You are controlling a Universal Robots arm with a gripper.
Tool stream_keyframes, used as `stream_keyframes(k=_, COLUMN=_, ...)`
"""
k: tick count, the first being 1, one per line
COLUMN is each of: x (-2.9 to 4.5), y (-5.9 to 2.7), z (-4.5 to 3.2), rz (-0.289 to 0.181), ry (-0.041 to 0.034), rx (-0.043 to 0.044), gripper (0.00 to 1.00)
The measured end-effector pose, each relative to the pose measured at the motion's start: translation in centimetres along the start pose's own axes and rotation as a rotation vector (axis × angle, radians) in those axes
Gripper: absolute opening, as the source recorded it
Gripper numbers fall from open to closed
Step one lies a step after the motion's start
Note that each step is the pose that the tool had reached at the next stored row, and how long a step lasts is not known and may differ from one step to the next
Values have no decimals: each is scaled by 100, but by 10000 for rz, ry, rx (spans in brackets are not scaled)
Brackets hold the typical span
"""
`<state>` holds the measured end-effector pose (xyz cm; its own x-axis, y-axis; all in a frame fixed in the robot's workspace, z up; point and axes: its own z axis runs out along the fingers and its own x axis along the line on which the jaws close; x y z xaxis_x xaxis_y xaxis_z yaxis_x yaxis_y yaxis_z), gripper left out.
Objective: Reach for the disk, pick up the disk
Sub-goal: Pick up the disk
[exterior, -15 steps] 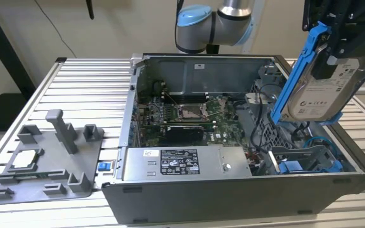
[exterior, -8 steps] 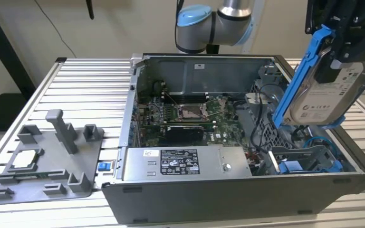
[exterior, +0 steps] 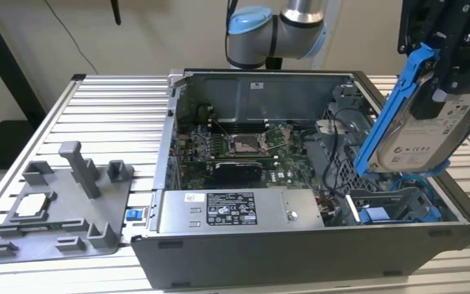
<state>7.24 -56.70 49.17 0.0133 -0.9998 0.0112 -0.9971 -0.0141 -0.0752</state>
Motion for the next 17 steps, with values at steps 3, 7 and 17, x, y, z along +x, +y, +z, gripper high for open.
stream_keyframes(k=3, x=31, y=5, z=55, rz=0, ry=2, rx=-1, gripper=0)
stream_keyframes(k=7, x=80, y=8, z=127, rz=-1, ry=2, rx=-1, gripper=0)
stream_keyframes(k=17, x=166, y=-30, z=314, rz=0, ry=1, rx=-1, gripper=0)
